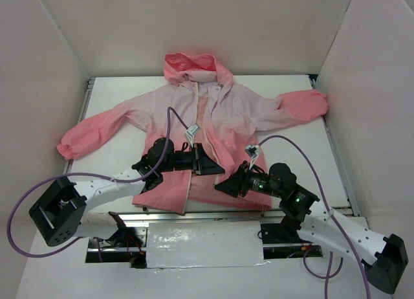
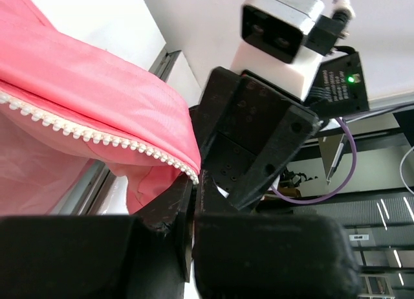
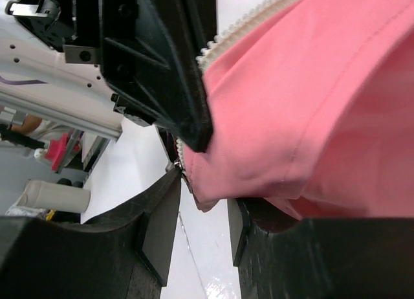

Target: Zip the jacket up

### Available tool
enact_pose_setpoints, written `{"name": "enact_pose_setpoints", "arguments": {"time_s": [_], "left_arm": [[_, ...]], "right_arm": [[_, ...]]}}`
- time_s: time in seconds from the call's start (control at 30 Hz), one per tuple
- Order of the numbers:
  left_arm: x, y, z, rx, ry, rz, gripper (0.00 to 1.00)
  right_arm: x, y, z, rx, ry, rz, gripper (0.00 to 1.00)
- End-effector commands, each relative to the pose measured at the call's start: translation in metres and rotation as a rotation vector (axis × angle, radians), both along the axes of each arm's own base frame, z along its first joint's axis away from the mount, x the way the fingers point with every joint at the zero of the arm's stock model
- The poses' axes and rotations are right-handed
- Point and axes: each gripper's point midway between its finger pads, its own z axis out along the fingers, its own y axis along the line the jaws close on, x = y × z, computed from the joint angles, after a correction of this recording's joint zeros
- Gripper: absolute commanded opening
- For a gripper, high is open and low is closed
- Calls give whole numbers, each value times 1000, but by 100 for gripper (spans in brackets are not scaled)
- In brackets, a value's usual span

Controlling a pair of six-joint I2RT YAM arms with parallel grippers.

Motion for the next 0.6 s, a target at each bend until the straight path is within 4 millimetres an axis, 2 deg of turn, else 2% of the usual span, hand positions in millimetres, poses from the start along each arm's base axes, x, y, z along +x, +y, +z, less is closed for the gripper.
{"name": "enact_pose_setpoints", "arguments": {"time_s": [0.0,0.3,0.37,0.57], "left_arm": [[1,-4,5,-10,-26,-4,0],[5,-2,-12,57,-21,14,0],[6,-2,-14,70,-18,22,0],[7,-1,-17,86,-40,22,0]], "right_arm": [[-4,4,31,85,-96,34,42],[-7,2,36,102,-89,39,41],[-8,0,37,114,-85,34,33],[-10,-1,35,126,-62,26,32]]}}
